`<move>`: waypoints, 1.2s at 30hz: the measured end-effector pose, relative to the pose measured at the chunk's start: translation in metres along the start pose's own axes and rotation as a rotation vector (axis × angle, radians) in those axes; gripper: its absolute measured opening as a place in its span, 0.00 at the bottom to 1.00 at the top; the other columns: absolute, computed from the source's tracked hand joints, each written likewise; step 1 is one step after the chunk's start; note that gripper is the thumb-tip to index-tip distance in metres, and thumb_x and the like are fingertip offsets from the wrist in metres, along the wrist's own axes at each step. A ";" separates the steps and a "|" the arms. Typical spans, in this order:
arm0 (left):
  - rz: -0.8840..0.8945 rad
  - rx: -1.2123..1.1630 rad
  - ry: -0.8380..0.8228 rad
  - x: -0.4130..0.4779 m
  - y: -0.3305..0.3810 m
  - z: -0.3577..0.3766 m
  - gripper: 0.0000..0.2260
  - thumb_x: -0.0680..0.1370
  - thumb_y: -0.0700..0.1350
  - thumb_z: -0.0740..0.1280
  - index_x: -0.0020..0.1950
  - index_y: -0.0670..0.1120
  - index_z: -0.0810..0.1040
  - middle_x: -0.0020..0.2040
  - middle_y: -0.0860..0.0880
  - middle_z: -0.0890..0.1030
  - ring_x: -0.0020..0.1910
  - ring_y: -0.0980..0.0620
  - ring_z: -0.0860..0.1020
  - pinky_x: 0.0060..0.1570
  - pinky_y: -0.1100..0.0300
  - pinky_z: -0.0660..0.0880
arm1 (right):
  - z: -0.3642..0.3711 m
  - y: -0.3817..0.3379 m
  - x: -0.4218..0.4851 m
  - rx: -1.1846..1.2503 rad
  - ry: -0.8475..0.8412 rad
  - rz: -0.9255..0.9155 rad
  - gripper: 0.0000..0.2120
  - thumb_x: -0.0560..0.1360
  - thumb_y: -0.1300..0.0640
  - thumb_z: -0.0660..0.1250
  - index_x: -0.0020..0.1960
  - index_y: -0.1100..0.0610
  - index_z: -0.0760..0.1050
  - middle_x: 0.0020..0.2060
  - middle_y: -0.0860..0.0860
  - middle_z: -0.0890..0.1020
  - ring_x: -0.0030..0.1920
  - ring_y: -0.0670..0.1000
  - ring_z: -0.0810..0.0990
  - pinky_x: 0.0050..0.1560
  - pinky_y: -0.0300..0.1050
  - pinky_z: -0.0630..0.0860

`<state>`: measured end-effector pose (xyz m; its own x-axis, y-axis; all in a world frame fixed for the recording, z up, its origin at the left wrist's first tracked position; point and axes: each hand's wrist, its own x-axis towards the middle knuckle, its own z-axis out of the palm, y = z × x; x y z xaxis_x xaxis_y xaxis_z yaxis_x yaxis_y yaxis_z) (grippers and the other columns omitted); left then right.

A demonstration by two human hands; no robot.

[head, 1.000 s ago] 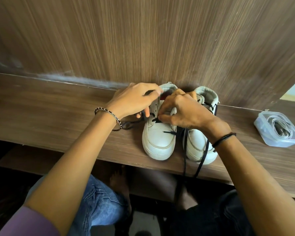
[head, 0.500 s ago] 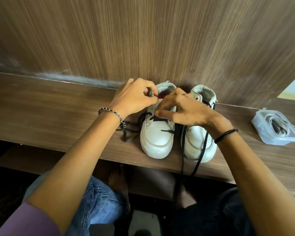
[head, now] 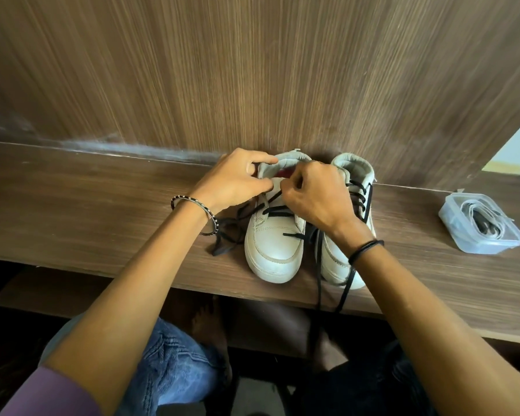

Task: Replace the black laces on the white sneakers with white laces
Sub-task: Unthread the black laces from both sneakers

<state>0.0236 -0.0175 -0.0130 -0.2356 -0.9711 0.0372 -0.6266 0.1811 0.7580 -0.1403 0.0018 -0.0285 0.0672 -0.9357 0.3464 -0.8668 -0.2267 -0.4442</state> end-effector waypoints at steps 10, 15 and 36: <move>-0.036 -0.120 -0.045 0.008 -0.014 -0.003 0.24 0.74 0.39 0.71 0.69 0.52 0.79 0.40 0.46 0.74 0.40 0.53 0.75 0.48 0.48 0.84 | -0.008 0.018 0.007 0.031 -0.424 -0.296 0.09 0.76 0.43 0.69 0.54 0.42 0.83 0.52 0.46 0.83 0.59 0.46 0.71 0.61 0.44 0.72; -0.053 -0.190 -0.079 0.007 -0.015 -0.005 0.24 0.76 0.36 0.70 0.71 0.53 0.78 0.41 0.50 0.77 0.43 0.54 0.77 0.51 0.53 0.84 | -0.008 0.006 0.004 -0.178 -0.110 -0.155 0.10 0.82 0.49 0.64 0.55 0.52 0.80 0.49 0.52 0.85 0.50 0.58 0.83 0.43 0.50 0.76; -0.008 -0.230 -0.115 0.011 -0.018 -0.004 0.21 0.76 0.38 0.70 0.65 0.57 0.80 0.49 0.40 0.85 0.47 0.53 0.79 0.52 0.49 0.83 | -0.027 0.004 0.006 0.824 -0.032 0.220 0.14 0.84 0.47 0.63 0.48 0.57 0.75 0.33 0.44 0.74 0.33 0.42 0.72 0.33 0.33 0.69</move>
<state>0.0356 -0.0318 -0.0236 -0.3224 -0.9460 -0.0341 -0.4464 0.1202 0.8867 -0.1564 0.0029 -0.0061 -0.0362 -0.9859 0.1636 -0.2264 -0.1513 -0.9622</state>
